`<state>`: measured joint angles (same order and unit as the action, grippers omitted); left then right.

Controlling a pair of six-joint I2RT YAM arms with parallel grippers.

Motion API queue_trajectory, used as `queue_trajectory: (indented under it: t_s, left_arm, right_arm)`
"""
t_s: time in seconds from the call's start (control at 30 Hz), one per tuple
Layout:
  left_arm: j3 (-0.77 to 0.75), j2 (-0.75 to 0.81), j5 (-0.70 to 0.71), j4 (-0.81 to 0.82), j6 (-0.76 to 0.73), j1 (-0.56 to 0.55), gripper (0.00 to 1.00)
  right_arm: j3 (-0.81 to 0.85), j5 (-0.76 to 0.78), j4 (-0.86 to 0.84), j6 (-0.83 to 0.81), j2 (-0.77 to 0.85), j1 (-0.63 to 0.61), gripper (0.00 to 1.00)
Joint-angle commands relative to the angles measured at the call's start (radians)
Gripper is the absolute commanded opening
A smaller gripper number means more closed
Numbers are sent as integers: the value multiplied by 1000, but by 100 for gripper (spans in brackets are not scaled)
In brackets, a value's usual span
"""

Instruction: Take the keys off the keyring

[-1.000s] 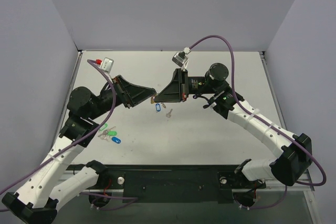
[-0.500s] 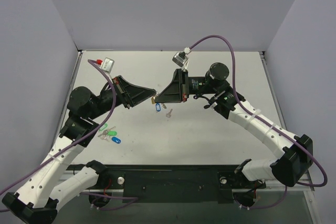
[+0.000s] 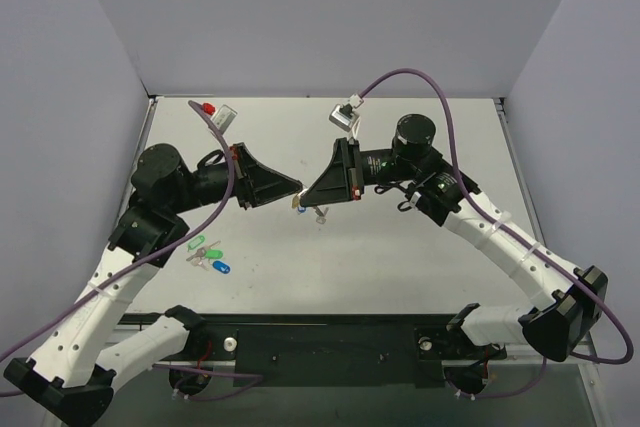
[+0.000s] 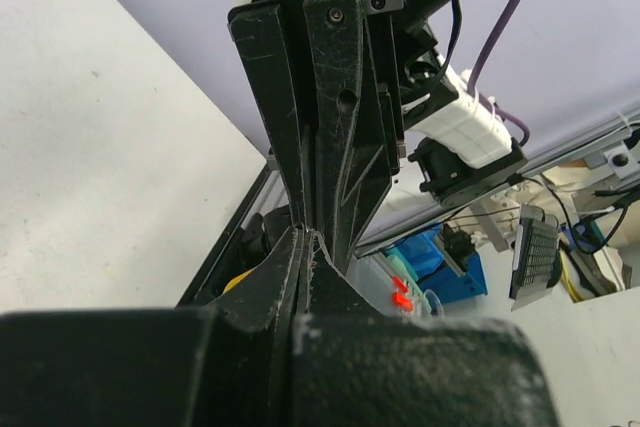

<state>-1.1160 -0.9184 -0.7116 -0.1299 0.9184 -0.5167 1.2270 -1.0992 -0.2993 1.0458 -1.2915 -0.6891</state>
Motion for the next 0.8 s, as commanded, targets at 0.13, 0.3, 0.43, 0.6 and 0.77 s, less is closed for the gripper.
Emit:
queue_trajectory:
  t_s: [0.13,0.3,0.43,0.6,0.77]
  left_arm:
    - [-76,-13,-160,-83,-82,-6,0]
    - [-91,-16,-196,-128,-115,-6,0]
    - [-97,-16,-206,-160,-139,-8,0]
    - [-99,-16,-226,-181,-153,-22,0]
    - [-117,-23,-227,-235,-190,-37,0]
  right_arm:
    - [37,24,84,-95,23,-1,0]
    - [49,25,106,-110,20,-3,0]
    - [60,28,126,-122,14,-1,0]
    - [78,29,169,-153,8,-1,0]
    - [98,27,201,-170,3,3,0]
